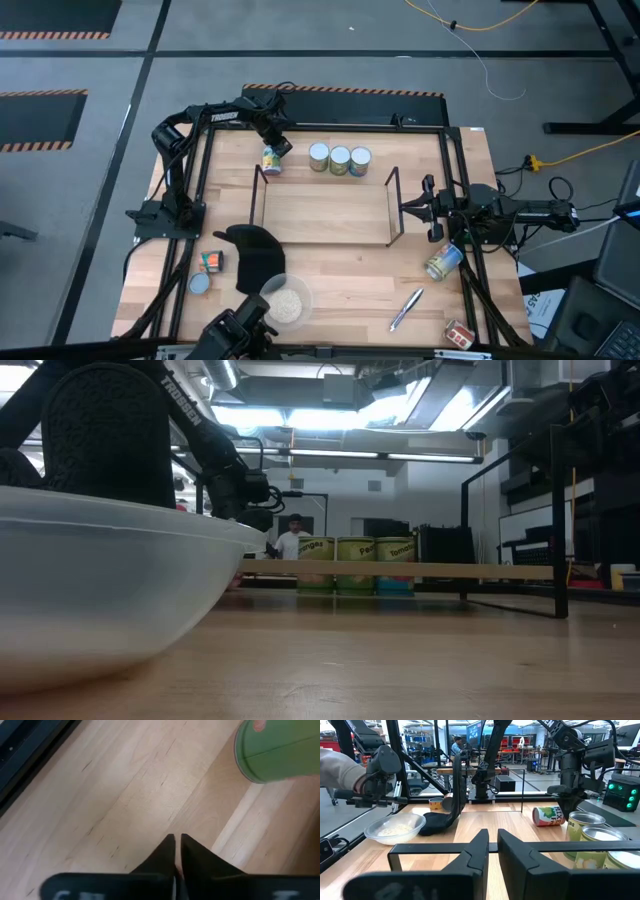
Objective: Pick and place cans onto a shelf
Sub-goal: Put the canned mixed fruit on the shelf
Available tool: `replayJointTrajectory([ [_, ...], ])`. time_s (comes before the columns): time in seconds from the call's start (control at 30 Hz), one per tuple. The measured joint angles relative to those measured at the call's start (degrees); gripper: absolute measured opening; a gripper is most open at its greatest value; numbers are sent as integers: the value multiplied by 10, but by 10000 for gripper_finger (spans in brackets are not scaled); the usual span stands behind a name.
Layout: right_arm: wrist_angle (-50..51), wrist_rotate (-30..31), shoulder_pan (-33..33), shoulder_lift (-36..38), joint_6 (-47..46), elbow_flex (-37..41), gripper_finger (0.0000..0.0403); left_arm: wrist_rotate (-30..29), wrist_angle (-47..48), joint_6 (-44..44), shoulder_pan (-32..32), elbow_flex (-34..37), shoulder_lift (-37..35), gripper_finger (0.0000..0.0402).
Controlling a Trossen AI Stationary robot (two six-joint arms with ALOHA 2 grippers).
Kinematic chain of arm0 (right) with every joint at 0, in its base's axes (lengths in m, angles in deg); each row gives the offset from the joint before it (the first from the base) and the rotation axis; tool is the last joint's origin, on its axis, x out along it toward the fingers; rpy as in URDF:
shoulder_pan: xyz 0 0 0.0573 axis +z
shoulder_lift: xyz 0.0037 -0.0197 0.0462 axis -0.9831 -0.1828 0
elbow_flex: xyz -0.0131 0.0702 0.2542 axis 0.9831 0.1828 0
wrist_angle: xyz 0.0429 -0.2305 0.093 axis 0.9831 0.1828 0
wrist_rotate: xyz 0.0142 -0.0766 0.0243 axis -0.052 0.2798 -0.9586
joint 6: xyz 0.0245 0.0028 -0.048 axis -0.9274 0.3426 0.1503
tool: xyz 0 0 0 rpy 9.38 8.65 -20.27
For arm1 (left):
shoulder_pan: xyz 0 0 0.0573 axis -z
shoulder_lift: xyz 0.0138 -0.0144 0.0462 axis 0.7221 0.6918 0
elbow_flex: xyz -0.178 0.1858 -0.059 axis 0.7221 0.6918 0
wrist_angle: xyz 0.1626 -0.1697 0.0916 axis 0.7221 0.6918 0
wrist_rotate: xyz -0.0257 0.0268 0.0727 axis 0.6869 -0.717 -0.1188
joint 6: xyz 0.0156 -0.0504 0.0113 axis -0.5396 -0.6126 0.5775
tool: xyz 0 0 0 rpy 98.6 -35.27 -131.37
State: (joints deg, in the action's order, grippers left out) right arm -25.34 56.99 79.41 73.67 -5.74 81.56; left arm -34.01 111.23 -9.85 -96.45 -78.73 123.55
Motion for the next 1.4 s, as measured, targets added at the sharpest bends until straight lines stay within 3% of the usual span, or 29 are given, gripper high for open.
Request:
replayJointTrajectory([
  [0.4,0,0,0,0,0,0,46,0,0,-20,0,0,0,7],
  [0.57,0,0,0,0,0,0,46,-6,-6,-20,0,0,0,52],
  [0.83,0,0,0,0,0,0,46,-63,5,-21,0,-36,0,118],
  [1.13,0,0,0,0,0,0,46,-97,132,-20,0,-124,-1,126],
  [1.27,0,0,0,0,0,0,46,-140,193,-20,-3,-130,-1,126],
  [1.4,0,0,0,0,0,0,46,-144,241,-15,-10,-123,-1,126],
])
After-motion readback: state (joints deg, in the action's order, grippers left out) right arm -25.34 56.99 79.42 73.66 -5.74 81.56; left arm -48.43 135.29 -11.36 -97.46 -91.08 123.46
